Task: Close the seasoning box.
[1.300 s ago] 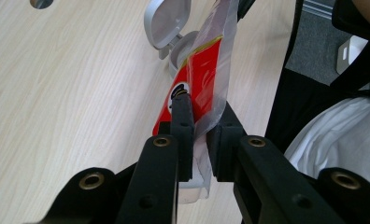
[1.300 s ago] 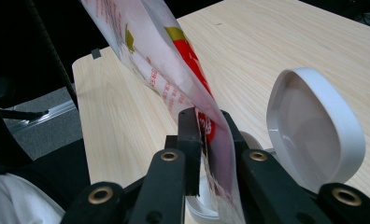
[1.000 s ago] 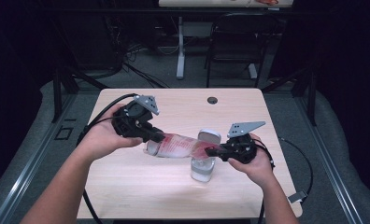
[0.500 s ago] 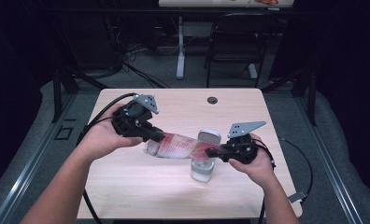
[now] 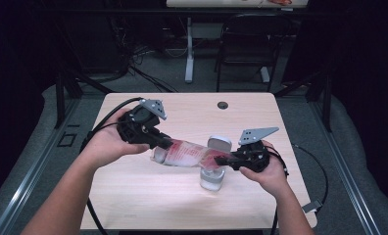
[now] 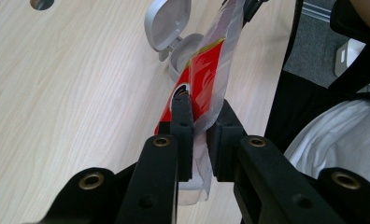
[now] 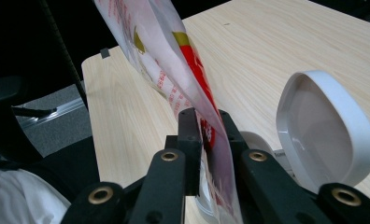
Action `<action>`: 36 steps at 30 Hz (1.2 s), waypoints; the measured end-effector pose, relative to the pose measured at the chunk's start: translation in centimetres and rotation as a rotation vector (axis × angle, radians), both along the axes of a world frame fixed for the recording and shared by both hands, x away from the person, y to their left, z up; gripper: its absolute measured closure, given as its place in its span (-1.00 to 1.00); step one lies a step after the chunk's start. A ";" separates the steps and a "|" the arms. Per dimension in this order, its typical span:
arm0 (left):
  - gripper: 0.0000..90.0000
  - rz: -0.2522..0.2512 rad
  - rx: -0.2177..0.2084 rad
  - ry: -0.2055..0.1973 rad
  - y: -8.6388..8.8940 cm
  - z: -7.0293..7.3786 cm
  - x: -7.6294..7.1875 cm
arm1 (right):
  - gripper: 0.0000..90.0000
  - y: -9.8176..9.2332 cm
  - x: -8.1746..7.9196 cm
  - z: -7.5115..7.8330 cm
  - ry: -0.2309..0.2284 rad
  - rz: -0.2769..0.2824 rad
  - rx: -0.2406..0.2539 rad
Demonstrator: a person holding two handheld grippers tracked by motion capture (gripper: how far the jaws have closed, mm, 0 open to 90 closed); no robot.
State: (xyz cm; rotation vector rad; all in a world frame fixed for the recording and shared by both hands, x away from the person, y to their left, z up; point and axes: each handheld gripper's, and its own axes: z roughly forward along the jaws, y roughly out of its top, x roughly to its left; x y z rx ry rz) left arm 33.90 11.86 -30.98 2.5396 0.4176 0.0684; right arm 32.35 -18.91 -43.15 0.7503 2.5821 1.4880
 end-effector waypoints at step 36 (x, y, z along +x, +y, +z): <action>0.83 -0.003 -0.008 -0.003 -0.3 0.4 0.0 | 0.86 0.3 -0.1 0.0 0.009 0.018 0.015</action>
